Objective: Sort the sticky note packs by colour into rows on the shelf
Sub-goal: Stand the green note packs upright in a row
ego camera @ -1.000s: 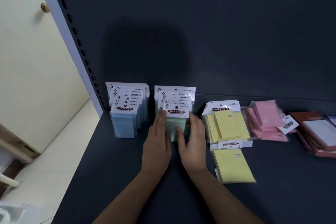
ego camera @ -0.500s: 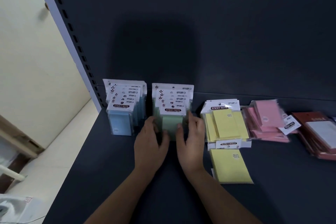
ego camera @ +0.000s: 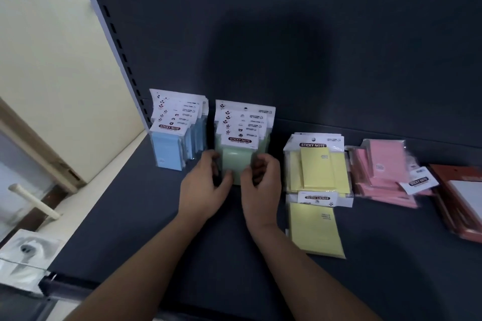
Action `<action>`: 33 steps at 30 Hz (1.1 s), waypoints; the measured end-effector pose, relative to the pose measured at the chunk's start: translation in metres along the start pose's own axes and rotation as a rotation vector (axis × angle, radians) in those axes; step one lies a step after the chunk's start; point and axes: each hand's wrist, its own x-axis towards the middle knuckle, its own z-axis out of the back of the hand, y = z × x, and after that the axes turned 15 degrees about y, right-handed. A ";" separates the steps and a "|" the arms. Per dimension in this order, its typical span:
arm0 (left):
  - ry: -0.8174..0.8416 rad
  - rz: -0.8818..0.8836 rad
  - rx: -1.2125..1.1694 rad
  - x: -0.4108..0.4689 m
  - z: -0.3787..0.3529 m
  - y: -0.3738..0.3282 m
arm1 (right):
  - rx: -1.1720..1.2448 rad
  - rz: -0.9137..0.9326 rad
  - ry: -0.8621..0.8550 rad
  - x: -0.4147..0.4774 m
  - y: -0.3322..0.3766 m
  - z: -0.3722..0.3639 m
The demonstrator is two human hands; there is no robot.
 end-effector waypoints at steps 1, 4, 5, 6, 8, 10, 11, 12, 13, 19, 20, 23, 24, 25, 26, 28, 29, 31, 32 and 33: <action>-0.001 -0.005 0.003 0.000 0.000 0.000 | -0.007 0.003 0.002 0.000 0.001 0.001; -0.002 -0.027 0.019 0.000 0.000 0.000 | -0.060 0.029 -0.007 -0.001 0.001 0.001; 0.000 -0.031 0.024 0.000 0.000 0.000 | -0.077 0.033 -0.012 -0.001 0.002 0.000; 0.005 -0.034 0.020 0.000 0.000 0.000 | -0.090 0.035 -0.016 -0.002 0.003 0.000; 0.015 -0.045 -0.002 0.000 0.000 0.001 | -0.113 0.033 -0.021 -0.002 0.006 0.000; 0.025 -0.053 -0.020 0.000 0.000 0.002 | -0.128 0.013 -0.021 -0.003 0.009 0.000; 0.030 -0.054 -0.030 0.001 0.000 0.002 | -0.138 -0.001 -0.017 -0.003 0.010 0.000; 0.032 -0.058 -0.040 0.001 0.001 0.002 | -0.156 -0.016 -0.016 -0.004 0.010 0.000; 0.031 -0.065 -0.052 0.000 0.001 0.002 | -0.183 -0.030 -0.022 -0.004 0.012 0.000; -0.130 -0.146 -0.187 -0.006 0.010 0.001 | -0.258 0.010 -0.053 -0.031 0.027 0.012; -0.148 -0.198 -0.170 -0.008 0.010 0.001 | -0.275 0.029 -0.043 -0.038 0.029 0.017; -0.115 -0.375 -0.136 -0.022 0.007 -0.013 | -0.292 0.059 -0.038 -0.051 0.036 0.038; -0.074 -0.413 -0.139 -0.026 0.006 -0.021 | -0.299 0.063 -0.056 -0.053 0.037 0.047; -0.016 -0.432 -0.132 -0.031 0.003 -0.030 | -0.310 0.054 -0.078 -0.055 0.039 0.057; 0.063 -0.428 -0.118 -0.035 0.001 -0.041 | -0.325 0.033 -0.094 -0.057 0.039 0.069; 0.261 -0.371 -0.083 -0.041 -0.007 -0.060 | -0.378 -0.050 -0.100 -0.064 0.037 0.094; 0.345 -0.326 -0.042 -0.044 -0.012 -0.068 | -0.432 -0.106 -0.089 -0.067 0.035 0.108; 0.448 -0.215 0.078 -0.051 -0.025 -0.080 | -0.609 -0.271 -0.033 -0.072 0.028 0.135; 0.461 -0.162 0.113 -0.055 -0.033 -0.084 | -0.701 -0.366 0.012 -0.074 0.024 0.146; 0.446 -0.113 0.132 -0.059 -0.040 -0.088 | -0.766 -0.443 0.063 -0.076 0.020 0.156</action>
